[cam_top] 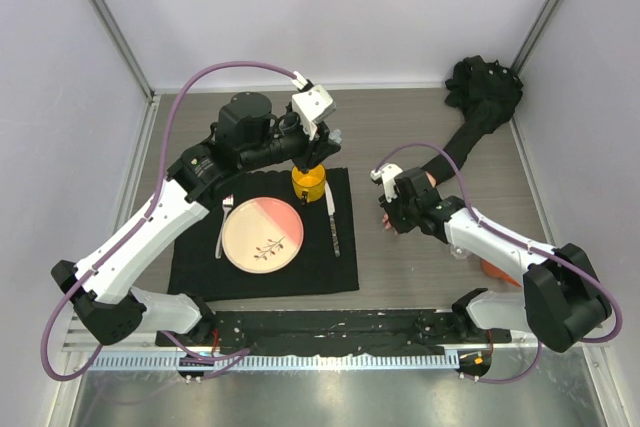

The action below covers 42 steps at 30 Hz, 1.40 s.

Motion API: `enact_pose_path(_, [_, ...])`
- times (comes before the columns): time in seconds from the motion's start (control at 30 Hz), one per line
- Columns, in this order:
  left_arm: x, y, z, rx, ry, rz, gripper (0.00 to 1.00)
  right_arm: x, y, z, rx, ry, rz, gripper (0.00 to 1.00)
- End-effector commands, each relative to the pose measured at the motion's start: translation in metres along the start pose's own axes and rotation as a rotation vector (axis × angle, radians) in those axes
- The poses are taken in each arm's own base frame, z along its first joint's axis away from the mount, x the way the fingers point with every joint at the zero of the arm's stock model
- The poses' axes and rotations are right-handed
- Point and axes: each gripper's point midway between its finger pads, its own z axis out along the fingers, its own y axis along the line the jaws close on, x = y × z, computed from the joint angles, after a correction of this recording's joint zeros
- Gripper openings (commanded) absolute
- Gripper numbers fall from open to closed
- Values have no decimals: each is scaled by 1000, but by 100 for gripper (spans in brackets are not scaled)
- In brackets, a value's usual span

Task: Paint the nails

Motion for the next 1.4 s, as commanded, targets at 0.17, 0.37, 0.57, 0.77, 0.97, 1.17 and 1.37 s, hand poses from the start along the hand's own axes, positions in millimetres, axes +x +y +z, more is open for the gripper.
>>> enact_pose_path(0.17, [-21,1,-5,-6,-62,28,0,-15,16,-6,-74,-49,-11,1])
enact_pose_path(0.37, [-21,1,-5,-7,-62,28,0,-14,15,-5,-67,-46,-9,1])
enact_pose_path(0.57, [-21,1,-6,-7,-62,25,0,-14,0,-2,18,-43,2,1])
enact_pose_path(0.77, [-20,2,-6,-13,-60,27,0,-18,-11,1,71,-40,12,1])
enact_pose_path(0.97, [-21,2,-5,-13,-60,30,0,-23,-14,3,77,-46,10,1])
enact_pose_path(1.17, [-19,3,-4,-16,-55,31,0,-25,-16,2,87,-53,14,1])
enact_pose_path(1.37, [-20,3,-4,-16,-56,30,0,-25,-18,2,95,-57,15,1])
